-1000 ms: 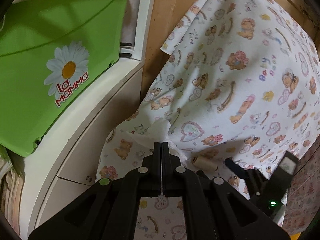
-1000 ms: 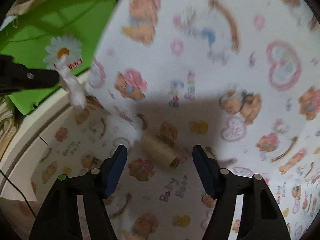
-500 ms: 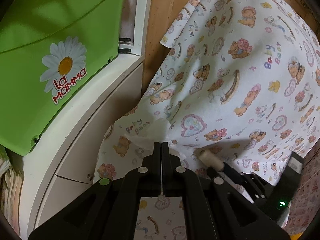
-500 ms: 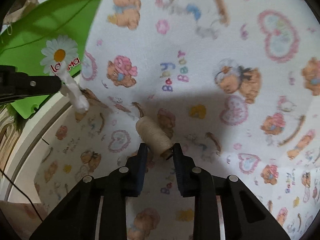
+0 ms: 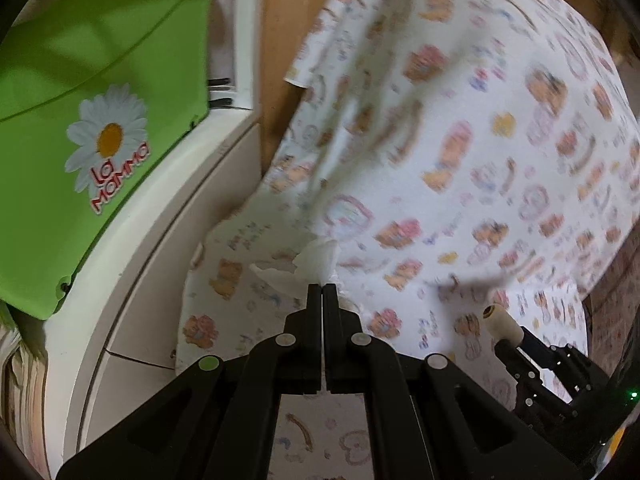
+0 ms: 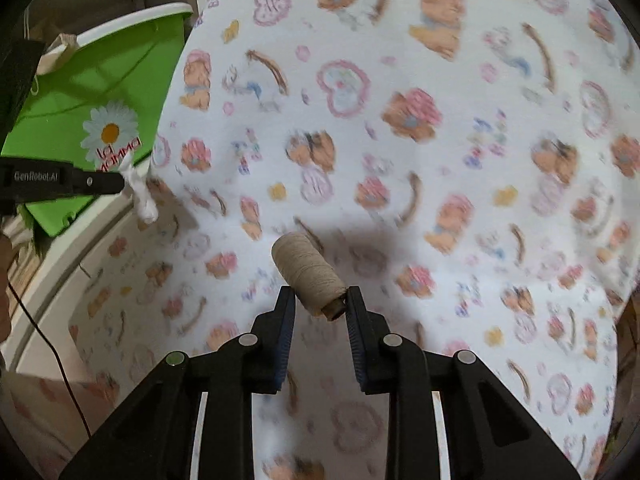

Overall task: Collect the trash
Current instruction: 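Carry the tissue and spool in both tools down over the pink basket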

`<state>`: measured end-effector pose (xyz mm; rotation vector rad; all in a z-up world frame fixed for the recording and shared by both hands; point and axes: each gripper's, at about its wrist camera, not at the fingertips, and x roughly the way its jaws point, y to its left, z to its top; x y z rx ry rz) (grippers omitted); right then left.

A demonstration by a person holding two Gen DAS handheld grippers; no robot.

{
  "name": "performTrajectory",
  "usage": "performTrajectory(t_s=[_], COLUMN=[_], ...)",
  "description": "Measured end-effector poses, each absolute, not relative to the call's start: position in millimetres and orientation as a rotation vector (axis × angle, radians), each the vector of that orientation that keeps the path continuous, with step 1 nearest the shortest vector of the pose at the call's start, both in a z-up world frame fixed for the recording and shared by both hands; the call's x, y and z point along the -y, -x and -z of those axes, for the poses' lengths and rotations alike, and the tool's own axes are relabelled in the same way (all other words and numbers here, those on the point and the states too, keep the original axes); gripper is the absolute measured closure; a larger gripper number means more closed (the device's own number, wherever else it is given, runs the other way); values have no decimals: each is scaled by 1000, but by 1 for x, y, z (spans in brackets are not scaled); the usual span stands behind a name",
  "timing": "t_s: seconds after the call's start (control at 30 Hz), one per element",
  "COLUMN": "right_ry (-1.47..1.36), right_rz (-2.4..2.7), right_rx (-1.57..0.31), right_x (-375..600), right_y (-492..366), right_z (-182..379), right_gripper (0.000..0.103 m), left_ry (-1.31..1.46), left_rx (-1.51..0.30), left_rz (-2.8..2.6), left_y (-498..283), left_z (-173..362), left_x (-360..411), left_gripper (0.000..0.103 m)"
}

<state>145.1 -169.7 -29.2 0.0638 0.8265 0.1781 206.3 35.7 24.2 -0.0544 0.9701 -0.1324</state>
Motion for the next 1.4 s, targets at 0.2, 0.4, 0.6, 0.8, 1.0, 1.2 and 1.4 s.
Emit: performTrajectory(t_s=[0.2,0.4,0.6,0.8,1.0,1.2,1.4], right_ry=[-75,-79,-47,-74,-75,-107,-81], right_rz=[-187,-179,-186,-202,-239,-279,-277], right_rx=[-810,-846,-821,-804,-779,-774,-853], right_x=[186,180,175,170,163,165,165], right_y=[-118,-83,-49,-14,13,35,34], right_z=[15,15,5,-6,-21,-21,6], right_gripper=[76,76,76,76,76,75,75], left_ry=[18,-9,-30,-80,-47,-28,2], left_rx=[-991,-997,-997,-1040,-1053,-1104,-1190], left_rz=[162,189,189,238,244,246,255], left_y=[-182,-158,-126,-87,-53,-34,-30], left_z=[-17,-14,-14,-12,-20,3,38], left_x=[-16,4,10,20,21,16,13], left_gripper=[103,103,103,103,102,102,102])
